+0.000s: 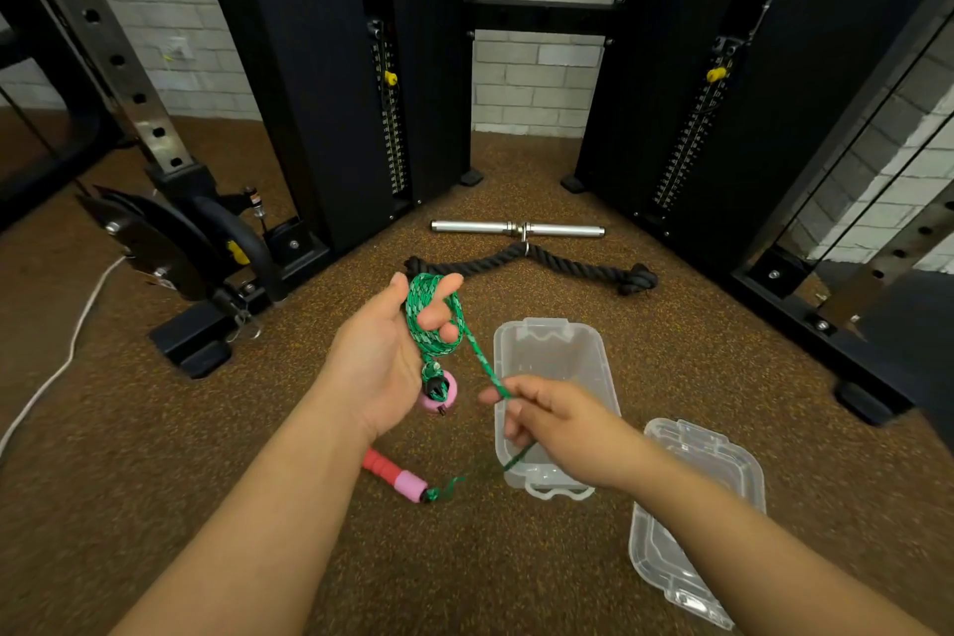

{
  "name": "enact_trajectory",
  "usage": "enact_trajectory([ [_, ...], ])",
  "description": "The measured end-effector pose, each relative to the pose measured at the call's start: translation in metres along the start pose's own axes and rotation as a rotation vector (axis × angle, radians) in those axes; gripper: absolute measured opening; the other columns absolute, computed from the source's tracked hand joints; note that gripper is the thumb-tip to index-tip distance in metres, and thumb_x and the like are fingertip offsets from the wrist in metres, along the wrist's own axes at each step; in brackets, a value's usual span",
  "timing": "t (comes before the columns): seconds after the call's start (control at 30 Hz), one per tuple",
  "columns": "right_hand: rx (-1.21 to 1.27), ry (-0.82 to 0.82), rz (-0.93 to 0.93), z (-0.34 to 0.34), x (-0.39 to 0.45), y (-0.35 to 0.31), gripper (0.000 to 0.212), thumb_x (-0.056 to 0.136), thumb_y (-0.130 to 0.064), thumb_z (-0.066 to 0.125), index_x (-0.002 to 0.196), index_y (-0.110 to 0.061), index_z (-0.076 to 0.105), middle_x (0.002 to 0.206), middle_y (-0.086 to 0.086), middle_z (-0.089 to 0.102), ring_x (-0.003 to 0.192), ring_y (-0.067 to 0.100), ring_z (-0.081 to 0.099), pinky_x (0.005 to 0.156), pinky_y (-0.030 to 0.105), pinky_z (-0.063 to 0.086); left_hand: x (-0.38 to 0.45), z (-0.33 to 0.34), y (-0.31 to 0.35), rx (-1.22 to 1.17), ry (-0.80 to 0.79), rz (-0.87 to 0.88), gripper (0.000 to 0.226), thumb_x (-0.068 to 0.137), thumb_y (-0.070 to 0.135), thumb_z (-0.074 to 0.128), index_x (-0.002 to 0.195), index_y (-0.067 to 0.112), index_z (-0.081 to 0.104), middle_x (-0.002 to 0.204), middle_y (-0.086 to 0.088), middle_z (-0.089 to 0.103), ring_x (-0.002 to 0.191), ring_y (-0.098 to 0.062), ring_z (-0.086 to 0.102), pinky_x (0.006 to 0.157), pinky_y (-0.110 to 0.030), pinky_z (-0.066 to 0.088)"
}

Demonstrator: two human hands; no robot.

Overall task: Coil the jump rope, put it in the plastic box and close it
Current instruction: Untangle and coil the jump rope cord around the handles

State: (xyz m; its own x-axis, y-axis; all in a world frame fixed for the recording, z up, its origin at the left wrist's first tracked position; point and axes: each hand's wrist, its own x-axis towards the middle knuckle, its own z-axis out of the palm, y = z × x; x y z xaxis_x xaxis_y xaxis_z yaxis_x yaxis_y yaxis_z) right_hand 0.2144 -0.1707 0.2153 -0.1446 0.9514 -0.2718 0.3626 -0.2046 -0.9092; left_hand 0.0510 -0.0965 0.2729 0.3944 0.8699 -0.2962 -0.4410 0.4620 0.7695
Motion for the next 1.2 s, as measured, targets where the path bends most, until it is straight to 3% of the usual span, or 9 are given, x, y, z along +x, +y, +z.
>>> enact_trajectory([
  [0.17, -0.256, -0.062, -0.113, 0.010, -0.012, -0.013, 0.023, 0.094, -0.037, 0.050, 0.088, -0.027, 0.070, 0.058, -0.009, 0.057, 0.054, 0.003, 0.051, 0.054, 0.022, 0.040, -0.001, -0.001, -0.005, 0.117, 0.034, 0.035, 0.040, 0.101, 0.028, 0.032, 0.121, 0.001, 0.054, 0.072, -0.002, 0.059, 0.073, -0.017, 0.059, 0.079, -0.031, 0.047],
  [0.23, -0.250, -0.046, -0.165, 0.011, -0.015, -0.018, 0.027, 0.093, -0.043, 0.050, 0.081, -0.029, 0.068, 0.056, -0.008, 0.052, 0.056, 0.007, 0.052, 0.053, 0.025, 0.039, -0.002, 0.000, -0.008, 0.396, 0.096, 0.092, 0.032, 0.101, 0.027, 0.036, 0.108, 0.011, 0.062, 0.079, -0.002, 0.069, 0.081, -0.019, 0.066, 0.082, -0.033, 0.050],
  [0.3, -0.190, -0.030, -0.193, 0.010, -0.016, -0.022, 0.024, 0.094, -0.039, 0.050, 0.084, -0.028, 0.068, 0.058, -0.009, 0.048, 0.058, 0.009, 0.049, 0.053, 0.025, 0.037, -0.003, -0.002, -0.014, 0.739, 0.101, 0.102, 0.035, 0.100, 0.034, 0.035, 0.089, 0.020, 0.065, 0.087, -0.003, 0.072, 0.081, -0.020, 0.066, 0.065, -0.029, 0.052],
  [0.47, 0.095, 0.030, -0.165, -0.003, -0.012, -0.023, 0.021, 0.097, -0.016, 0.047, 0.092, -0.018, 0.067, 0.057, -0.016, 0.054, 0.060, 0.001, 0.048, 0.064, 0.022, 0.043, -0.005, -0.008, -0.026, 1.147, 0.030, 0.186, 0.047, 0.096, 0.050, 0.033, 0.072, 0.022, 0.062, 0.051, 0.010, 0.057, 0.081, -0.034, 0.046, 0.088, -0.061, 0.042],
  [0.6, 0.133, 0.229, -0.090, -0.015, -0.006, -0.018, 0.027, 0.094, -0.029, 0.051, 0.073, -0.022, 0.067, 0.054, -0.006, 0.044, 0.058, 0.015, 0.043, 0.063, 0.035, 0.040, -0.007, -0.010, -0.020, 1.191, -0.036, 0.028, 0.074, 0.085, 0.074, 0.018, 0.084, 0.019, 0.067, 0.059, 0.001, 0.056, 0.064, -0.016, 0.045, 0.069, -0.033, 0.040],
  [0.7, 0.091, 0.285, -0.074, -0.018, -0.003, -0.017, 0.028, 0.091, -0.035, 0.055, 0.068, -0.021, 0.064, 0.060, 0.009, 0.041, 0.058, 0.020, 0.038, 0.060, 0.032, 0.036, -0.010, -0.004, -0.016, 1.215, -0.133, -0.065, 0.060, 0.085, 0.069, 0.035, 0.084, 0.020, 0.069, 0.052, 0.010, 0.047, 0.043, -0.004, 0.044, 0.053, -0.022, 0.040],
  [0.8, 0.085, 0.257, -0.109, -0.018, -0.002, -0.018, 0.026, 0.094, -0.024, 0.053, 0.070, -0.014, 0.059, 0.061, 0.003, 0.047, 0.055, 0.007, 0.047, 0.057, 0.017, 0.042, -0.007, -0.003, -0.015, 1.176, -0.198, -0.105, 0.045, 0.079, 0.061, 0.058, 0.083, 0.018, 0.069, 0.050, 0.009, 0.050, 0.041, -0.011, 0.043, 0.047, -0.027, 0.036],
  [0.97, 0.151, 0.166, -0.130, -0.018, -0.005, -0.017, 0.020, 0.097, -0.011, 0.046, 0.092, -0.015, 0.065, 0.067, -0.004, 0.052, 0.064, 0.005, 0.051, 0.066, 0.012, 0.046, -0.004, -0.006, -0.011, 1.015, -0.184, -0.066, 0.034, 0.088, 0.047, 0.055, 0.075, 0.015, 0.057, 0.043, 0.010, 0.041, 0.043, -0.009, 0.040, 0.050, -0.022, 0.039],
  [1.2, 0.120, 0.321, -0.084, -0.020, -0.002, -0.015, 0.033, 0.085, -0.047, 0.054, 0.062, -0.025, 0.063, 0.056, 0.003, 0.041, 0.058, 0.020, 0.040, 0.057, 0.030, 0.038, -0.006, -0.005, -0.008, 0.722, -0.234, -0.119, 0.044, 0.080, 0.061, 0.045, 0.066, 0.020, 0.046, 0.043, 0.009, 0.034, 0.045, -0.013, 0.042, 0.063, -0.029, 0.038],
])
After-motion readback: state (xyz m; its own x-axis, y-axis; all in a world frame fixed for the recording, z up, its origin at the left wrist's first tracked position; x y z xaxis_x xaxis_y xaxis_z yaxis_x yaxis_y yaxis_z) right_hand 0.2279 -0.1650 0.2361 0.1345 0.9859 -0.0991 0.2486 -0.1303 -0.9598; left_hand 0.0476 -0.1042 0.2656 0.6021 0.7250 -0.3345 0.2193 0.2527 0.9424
